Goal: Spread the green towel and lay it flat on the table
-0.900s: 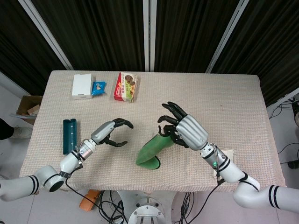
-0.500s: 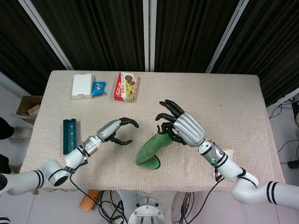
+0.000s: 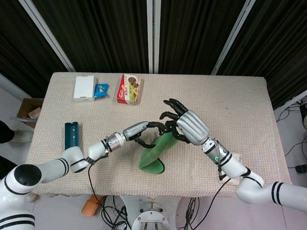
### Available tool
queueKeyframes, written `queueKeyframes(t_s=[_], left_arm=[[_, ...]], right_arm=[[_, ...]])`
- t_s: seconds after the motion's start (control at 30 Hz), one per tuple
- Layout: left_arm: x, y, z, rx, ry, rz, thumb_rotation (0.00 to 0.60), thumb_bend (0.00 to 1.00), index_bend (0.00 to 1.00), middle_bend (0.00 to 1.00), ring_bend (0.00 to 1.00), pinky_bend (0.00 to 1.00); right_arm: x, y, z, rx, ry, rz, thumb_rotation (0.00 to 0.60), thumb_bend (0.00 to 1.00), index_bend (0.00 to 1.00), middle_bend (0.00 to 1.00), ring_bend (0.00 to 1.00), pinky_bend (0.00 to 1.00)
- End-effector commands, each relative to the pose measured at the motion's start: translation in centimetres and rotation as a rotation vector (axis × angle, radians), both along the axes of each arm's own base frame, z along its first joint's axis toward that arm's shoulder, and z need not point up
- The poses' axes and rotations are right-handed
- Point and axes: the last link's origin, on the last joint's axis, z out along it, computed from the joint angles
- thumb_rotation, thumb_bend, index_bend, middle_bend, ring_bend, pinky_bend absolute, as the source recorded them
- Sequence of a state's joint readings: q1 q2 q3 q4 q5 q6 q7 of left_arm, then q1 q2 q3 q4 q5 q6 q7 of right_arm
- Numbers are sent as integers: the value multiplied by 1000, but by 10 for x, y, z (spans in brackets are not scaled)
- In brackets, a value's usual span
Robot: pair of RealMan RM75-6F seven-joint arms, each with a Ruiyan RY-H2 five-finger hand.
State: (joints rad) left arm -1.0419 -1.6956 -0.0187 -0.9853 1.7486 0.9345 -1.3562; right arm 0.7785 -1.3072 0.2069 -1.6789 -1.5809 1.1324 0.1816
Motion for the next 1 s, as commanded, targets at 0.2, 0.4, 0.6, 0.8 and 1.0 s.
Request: queueKeyframes(t_s=[0.2, 0.4, 0.6, 0.8, 1.0], left_arm=[[11, 2, -19, -15, 60, -47, 600, 277, 291, 146, 117, 126], [13, 1, -28, -4, 112, -60, 600, 276, 291, 145, 117, 126], [5, -3, -31, 14, 170, -84, 600, 275, 400, 145, 117, 125], [-5, -15, -29, -14, 227, -117, 600, 349, 456, 162, 117, 125], [-12, -17, -20, 46, 228, -104, 600, 624, 739, 630, 357, 126]], right_arm=[[1, -4, -3, 8, -1, -5, 600, 680, 788, 318, 11, 19], [2, -7, -4, 16, -5, -6, 600, 680, 789, 318, 11, 19], [2, -9, -4, 18, -9, -10, 600, 680, 788, 318, 11, 22], [2, -11, -5, 19, -18, -16, 600, 680, 788, 319, 11, 23], [1, -12, -4, 15, -20, -18, 600, 680, 788, 320, 11, 23]])
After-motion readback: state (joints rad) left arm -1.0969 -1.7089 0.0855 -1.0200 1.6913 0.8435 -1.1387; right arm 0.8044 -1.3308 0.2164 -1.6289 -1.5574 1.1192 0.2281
